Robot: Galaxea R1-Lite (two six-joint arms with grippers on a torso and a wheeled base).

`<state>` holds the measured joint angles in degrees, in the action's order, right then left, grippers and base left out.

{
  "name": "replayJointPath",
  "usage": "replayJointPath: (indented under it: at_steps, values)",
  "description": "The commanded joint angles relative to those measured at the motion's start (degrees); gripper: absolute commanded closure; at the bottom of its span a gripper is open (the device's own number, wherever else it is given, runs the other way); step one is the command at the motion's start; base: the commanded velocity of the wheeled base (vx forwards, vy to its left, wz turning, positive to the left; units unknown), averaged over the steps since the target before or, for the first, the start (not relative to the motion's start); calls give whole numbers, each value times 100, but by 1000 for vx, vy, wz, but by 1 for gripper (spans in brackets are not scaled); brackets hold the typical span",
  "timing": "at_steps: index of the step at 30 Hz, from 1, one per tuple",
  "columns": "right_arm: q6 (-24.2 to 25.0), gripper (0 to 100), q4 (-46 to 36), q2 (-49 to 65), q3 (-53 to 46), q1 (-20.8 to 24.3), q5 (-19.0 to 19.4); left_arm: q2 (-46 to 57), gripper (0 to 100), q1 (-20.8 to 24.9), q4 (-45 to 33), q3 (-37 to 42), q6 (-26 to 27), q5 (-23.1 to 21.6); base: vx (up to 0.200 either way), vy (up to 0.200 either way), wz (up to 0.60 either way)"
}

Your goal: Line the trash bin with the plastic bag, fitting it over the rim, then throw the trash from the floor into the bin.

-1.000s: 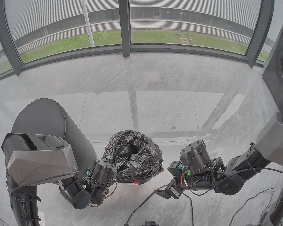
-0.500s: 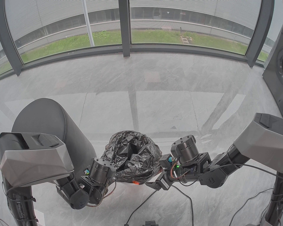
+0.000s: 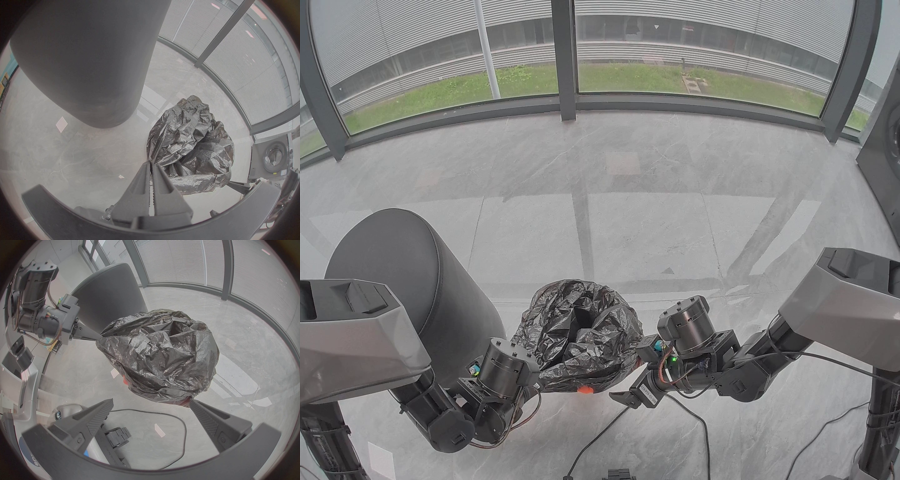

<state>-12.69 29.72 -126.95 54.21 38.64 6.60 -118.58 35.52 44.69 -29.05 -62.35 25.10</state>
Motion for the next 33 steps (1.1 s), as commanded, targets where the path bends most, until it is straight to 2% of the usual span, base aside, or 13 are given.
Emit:
replayJointPath:
  at_steps: [1,5,14,19,23,33]
  values:
    - [3,0,34,-40,2,3,0,80,100,183,-57,5,-145,-5,0,0,0]
    - [-5,0,201,-40,-16,3,0,-174,100,297,-57,5,-304,-5,0,0,0]
    - [91,0,210,-110,98,38,-27,-403,100,280,-48,-4,-304,30,0,0,0]
    - [214,0,210,-225,257,82,-71,-605,100,271,5,-189,-295,294,0,0,0]
    - [373,0,210,-313,344,91,-413,-605,100,253,5,-259,-242,355,0,0,0]
    - [531,0,192,-480,388,82,-703,-614,100,245,31,-268,-242,382,0,0,0]
